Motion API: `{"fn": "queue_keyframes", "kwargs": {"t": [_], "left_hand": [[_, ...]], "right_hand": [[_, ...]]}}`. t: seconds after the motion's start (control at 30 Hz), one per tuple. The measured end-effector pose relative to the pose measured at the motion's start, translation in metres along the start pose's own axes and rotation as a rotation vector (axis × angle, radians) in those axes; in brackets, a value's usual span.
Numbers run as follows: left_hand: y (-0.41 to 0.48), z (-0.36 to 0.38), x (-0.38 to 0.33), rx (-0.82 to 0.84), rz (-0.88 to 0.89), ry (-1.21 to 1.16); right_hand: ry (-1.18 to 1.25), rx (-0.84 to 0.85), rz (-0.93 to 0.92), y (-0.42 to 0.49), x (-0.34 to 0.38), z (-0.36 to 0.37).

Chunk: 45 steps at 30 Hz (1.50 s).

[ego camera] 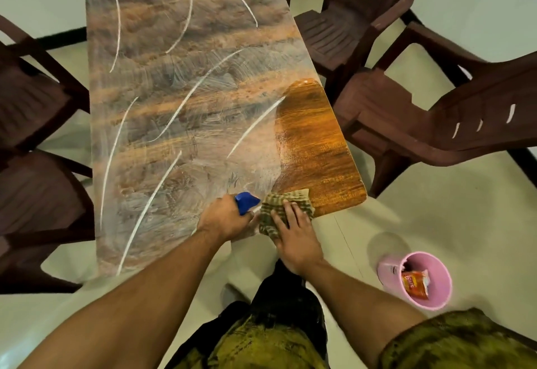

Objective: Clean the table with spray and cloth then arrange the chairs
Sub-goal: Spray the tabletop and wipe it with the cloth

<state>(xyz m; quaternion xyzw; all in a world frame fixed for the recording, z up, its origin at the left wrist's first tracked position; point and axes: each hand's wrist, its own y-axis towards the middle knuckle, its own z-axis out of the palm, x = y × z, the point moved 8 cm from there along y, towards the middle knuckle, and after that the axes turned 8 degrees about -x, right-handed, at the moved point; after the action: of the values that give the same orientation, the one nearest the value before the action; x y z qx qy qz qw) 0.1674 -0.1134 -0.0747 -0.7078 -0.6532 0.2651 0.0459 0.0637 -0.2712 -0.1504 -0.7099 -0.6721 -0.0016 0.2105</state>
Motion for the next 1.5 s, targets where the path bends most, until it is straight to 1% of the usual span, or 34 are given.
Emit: {"fn": "queue_keyframes", "kwargs": {"t": [0.03, 0.07, 0.1, 0.13, 0.2, 0.23, 0.27, 0.3, 0.33, 0.37, 0.4, 0.43, 0.47, 0.53, 0.63, 0.7, 0.73, 0.77, 0.8, 0.83, 0.87, 0.9, 0.97, 1.0, 1.03, 1.07, 1.1, 1.13, 1.2, 1.27, 1.33, 1.43, 1.47, 1.5], "left_hand": [[0.000, 0.001, -0.003, 0.023, 0.023, 0.008], [0.000, 0.004, -0.004, 0.051, 0.037, 0.010], [0.000, 0.006, -0.005, 0.073, 0.037, 0.005], [0.000, 0.007, -0.004, 0.087, 0.028, 0.003], [-0.001, 0.008, -0.004, 0.102, 0.013, 0.001], [-0.001, 0.008, -0.003, 0.100, 0.000, -0.021], [-0.002, 0.009, -0.002, 0.101, -0.012, -0.048], [-0.002, 0.008, -0.001, 0.098, -0.026, -0.075], [-0.002, 0.008, 0.000, 0.096, -0.036, -0.102], [-0.001, 0.008, 0.003, 0.090, -0.050, -0.132], [0.000, 0.009, 0.007, 0.080, -0.065, -0.164], [0.001, 0.007, 0.010, 0.070, -0.076, -0.192], [0.002, 0.004, 0.015, 0.052, -0.091, -0.214], [0.004, -0.005, 0.022, 0.001, -0.121, -0.234], [0.008, -0.017, 0.035, -0.077, -0.171, -0.243], [0.010, -0.021, 0.041, -0.089, -0.189, -0.252], [0.012, -0.021, 0.044, -0.078, -0.195, -0.259], [0.013, -0.019, 0.044, -0.058, -0.203, -0.266], [0.014, -0.018, 0.048, -0.041, -0.217, -0.278], [0.015, -0.016, 0.052, -0.031, -0.233, -0.292], [0.016, -0.015, 0.055, -0.028, -0.252, -0.306], [0.016, -0.015, 0.061, -0.029, -0.275, -0.327], [0.018, -0.017, 0.070, -0.050, -0.312, -0.372], [0.018, -0.019, 0.075, -0.063, -0.323, -0.393], [0.019, -0.022, 0.078, -0.075, -0.331, -0.407], [0.019, -0.026, 0.082, -0.086, -0.334, -0.413], [0.020, -0.028, 0.086, -0.088, -0.334, -0.418], [0.019, -0.030, 0.090, -0.085, -0.334, -0.429], [0.018, -0.034, 0.096, -0.086, -0.331, -0.442], [0.016, -0.040, 0.108, -0.099, -0.321, -0.430], [0.013, -0.045, 0.117, -0.113, -0.312, -0.416], [0.008, -0.047, 0.128, -0.125, -0.286, -0.420], [0.004, -0.047, 0.133, -0.115, -0.285, -0.423], [0.000, -0.044, 0.137, -0.098, -0.281, -0.418]], "right_hand": [[-0.011, 0.018, -0.093, -0.002, -0.010, -0.003], [-0.025, 0.011, -0.127, -0.001, -0.026, -0.008], [-0.046, -0.021, -0.101, 0.003, -0.047, -0.015], [-0.061, -0.078, -0.019, 0.008, -0.071, -0.024], [-0.025, -0.225, 0.264, 0.016, -0.118, -0.044], [0.039, -0.281, 0.412, 0.020, -0.134, -0.052], [0.116, -0.301, 0.544, 0.025, -0.143, -0.055], [0.174, -0.287, 0.634, 0.035, -0.142, -0.052], [0.171, -0.261, 0.684, 0.043, -0.135, -0.050], [0.134, -0.238, 0.687, 0.053, -0.123, -0.048], [0.086, -0.212, 0.646, 0.064, -0.105, -0.045], [0.039, -0.179, 0.562, 0.076, -0.084, -0.041], [-0.008, -0.140, 0.439, 0.088, -0.057, -0.036], [-0.082, -0.064, 0.143, 0.099, 0.003, -0.024], [-0.138, 0.064, -0.381, 0.070, 0.084, 0.006], [-0.173, 0.139, -0.655, 0.044, 0.096, 0.024], [-0.183, 0.178, -0.747, 0.039, 0.091, 0.027], [-0.196, 0.195, -0.799, 0.040, 0.079, 0.024], [-0.214, 0.203, -0.809, 0.047, 0.066, 0.017], [-0.232, 0.190, -0.768, 0.057, 0.051, 0.008], [-0.245, 0.151, -0.667, 0.071, 0.033, -0.004], [-0.240, 0.088, -0.499, 0.090, 0.013, -0.015], [-0.164, -0.074, -0.046, 0.126, -0.027, -0.043], [-0.085, -0.139, 0.188, 0.138, -0.039, -0.053], [-0.003, -0.181, 0.380, 0.146, -0.043, -0.059], [0.045, -0.193, 0.497, 0.153, -0.035, -0.058], [0.046, -0.179, 0.519, 0.158, -0.019, -0.054], [0.012, -0.148, 0.446, 0.160, 0.006, -0.046], [-0.057, -0.090, 0.144, 0.152, 0.065, -0.025], [-0.085, -0.024, -0.141, 0.123, 0.122, 0.002], [-0.092, 0.077, -0.366, 0.084, 0.161, 0.029], [-0.137, 0.135, -0.663, 0.039, 0.180, 0.050], [-0.157, 0.127, -0.711, 0.034, 0.174, 0.050], [-0.163, 0.133, -0.692, 0.035, 0.162, 0.050]]}}
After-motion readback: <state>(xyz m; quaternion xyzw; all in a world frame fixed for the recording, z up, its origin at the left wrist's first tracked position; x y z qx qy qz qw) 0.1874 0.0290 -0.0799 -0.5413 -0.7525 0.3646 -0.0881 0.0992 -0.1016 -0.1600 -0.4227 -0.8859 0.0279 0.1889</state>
